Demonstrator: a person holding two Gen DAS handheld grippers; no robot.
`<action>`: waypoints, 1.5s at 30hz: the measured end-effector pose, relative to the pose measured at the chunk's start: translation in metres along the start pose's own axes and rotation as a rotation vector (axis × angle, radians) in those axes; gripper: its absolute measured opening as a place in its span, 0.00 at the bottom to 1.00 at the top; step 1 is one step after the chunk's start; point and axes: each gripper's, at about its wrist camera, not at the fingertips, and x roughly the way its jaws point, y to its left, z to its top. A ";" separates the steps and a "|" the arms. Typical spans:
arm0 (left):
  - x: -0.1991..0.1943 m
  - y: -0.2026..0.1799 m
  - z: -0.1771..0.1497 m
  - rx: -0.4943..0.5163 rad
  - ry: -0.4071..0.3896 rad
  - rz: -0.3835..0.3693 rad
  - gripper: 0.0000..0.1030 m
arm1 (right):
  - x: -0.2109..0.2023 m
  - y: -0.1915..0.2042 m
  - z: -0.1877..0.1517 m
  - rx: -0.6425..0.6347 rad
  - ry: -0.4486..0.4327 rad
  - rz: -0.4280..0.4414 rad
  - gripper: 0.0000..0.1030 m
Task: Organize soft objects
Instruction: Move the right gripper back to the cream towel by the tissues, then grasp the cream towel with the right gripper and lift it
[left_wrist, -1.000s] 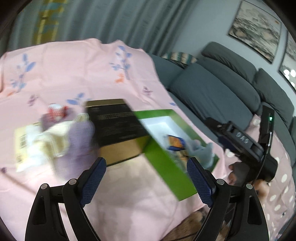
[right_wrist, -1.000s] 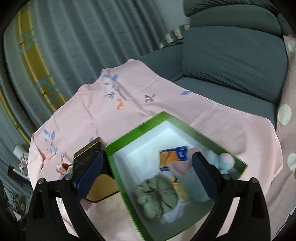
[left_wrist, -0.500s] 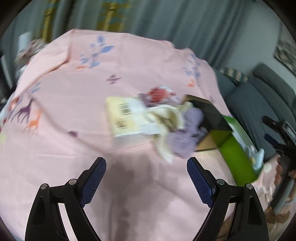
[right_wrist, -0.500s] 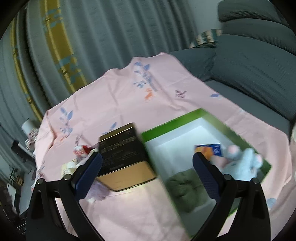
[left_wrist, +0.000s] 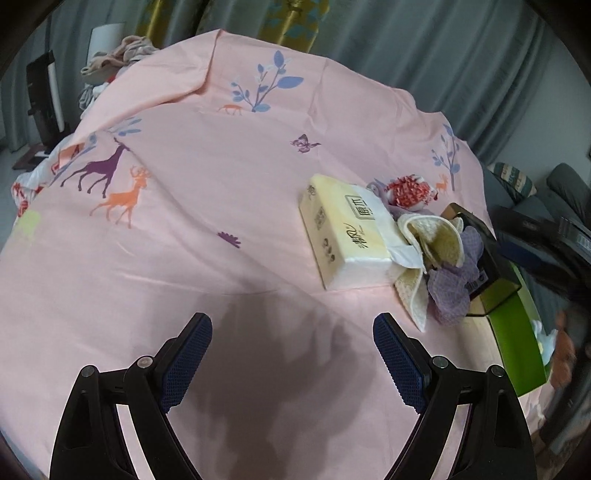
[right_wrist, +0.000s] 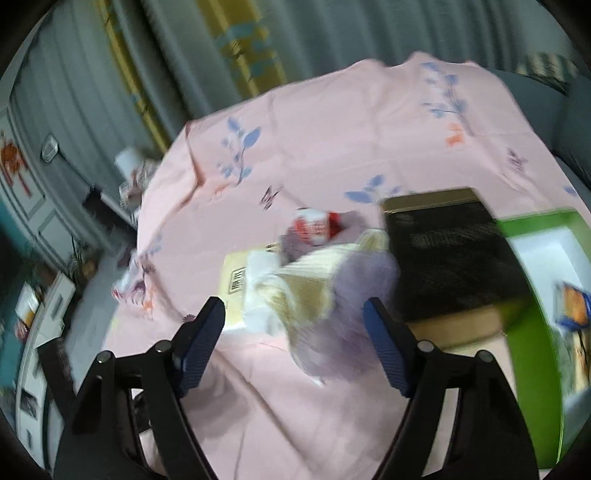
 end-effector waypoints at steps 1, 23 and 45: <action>0.001 0.001 0.001 -0.001 0.002 0.001 0.87 | 0.008 0.005 0.003 -0.020 0.014 -0.014 0.71; -0.014 0.022 0.005 -0.081 -0.025 -0.045 0.87 | -0.147 0.034 0.067 -0.044 -0.315 0.044 0.04; -0.008 0.022 0.005 -0.070 0.012 -0.041 0.87 | 0.072 0.011 0.018 0.045 0.155 -0.086 0.06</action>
